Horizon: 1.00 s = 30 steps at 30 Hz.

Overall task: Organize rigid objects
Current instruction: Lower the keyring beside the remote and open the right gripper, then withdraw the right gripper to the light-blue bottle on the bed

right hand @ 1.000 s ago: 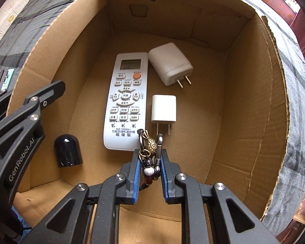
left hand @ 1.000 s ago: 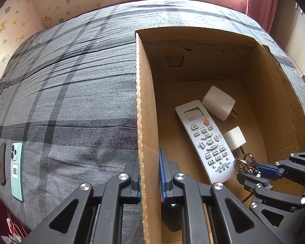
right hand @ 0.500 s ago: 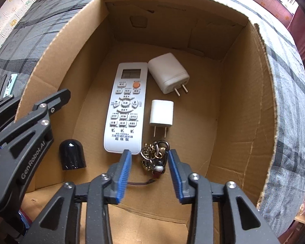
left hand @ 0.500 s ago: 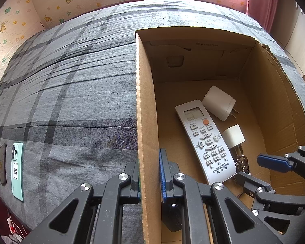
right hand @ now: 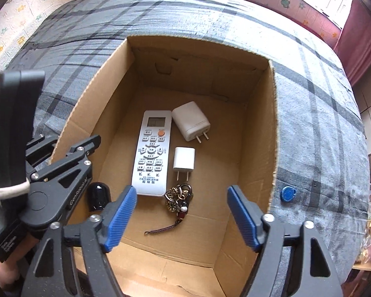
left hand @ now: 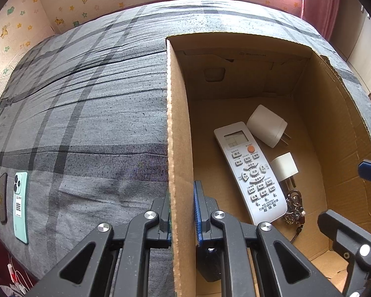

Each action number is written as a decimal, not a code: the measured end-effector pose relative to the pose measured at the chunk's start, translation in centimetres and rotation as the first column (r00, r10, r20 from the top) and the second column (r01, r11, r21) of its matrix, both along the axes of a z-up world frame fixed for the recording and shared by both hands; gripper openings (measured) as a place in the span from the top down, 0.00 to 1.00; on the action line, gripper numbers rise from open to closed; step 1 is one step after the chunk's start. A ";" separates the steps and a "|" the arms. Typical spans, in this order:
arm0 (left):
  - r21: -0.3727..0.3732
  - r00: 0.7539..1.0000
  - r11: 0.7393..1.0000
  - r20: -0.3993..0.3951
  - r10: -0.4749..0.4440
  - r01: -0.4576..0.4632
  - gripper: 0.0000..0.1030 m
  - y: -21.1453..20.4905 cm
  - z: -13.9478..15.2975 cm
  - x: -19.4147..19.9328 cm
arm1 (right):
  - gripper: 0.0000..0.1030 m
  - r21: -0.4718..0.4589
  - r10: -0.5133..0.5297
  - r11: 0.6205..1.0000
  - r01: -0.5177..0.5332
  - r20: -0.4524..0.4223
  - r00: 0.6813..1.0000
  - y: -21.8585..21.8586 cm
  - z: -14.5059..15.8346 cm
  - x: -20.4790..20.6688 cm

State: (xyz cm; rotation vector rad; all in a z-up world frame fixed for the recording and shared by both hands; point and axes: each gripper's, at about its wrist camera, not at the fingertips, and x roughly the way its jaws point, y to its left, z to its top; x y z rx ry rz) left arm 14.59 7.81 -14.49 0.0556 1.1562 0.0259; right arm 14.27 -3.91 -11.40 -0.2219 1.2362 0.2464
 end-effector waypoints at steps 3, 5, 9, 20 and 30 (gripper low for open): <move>0.000 1.000 1.000 -0.001 0.001 -0.001 0.86 0.0 0.0 0.0 | 0.15 -0.006 -0.014 1.000 0.014 0.019 1.000 -0.4 0.7 0.0; 0.000 1.000 1.000 -0.002 0.001 -0.001 0.86 0.0 0.0 0.1 | 0.10 -0.008 -0.023 1.000 0.024 0.032 0.999 -0.8 1.3 -0.1; -0.001 1.000 1.000 -0.002 0.003 -0.003 0.86 0.0 0.0 0.1 | 0.04 0.008 -0.048 0.999 0.047 0.052 0.997 -2.1 2.1 0.0; 0.002 1.000 1.000 -0.004 0.003 -0.003 0.86 -0.1 0.0 0.0 | 0.01 0.021 -0.153 0.988 0.151 0.107 0.983 -7.9 3.9 0.2; -0.001 1.000 1.000 -0.005 0.005 -0.005 0.86 -0.2 0.0 0.0 | 0.01 0.018 -0.232 0.973 0.232 0.122 0.965 -13.0 3.4 -0.2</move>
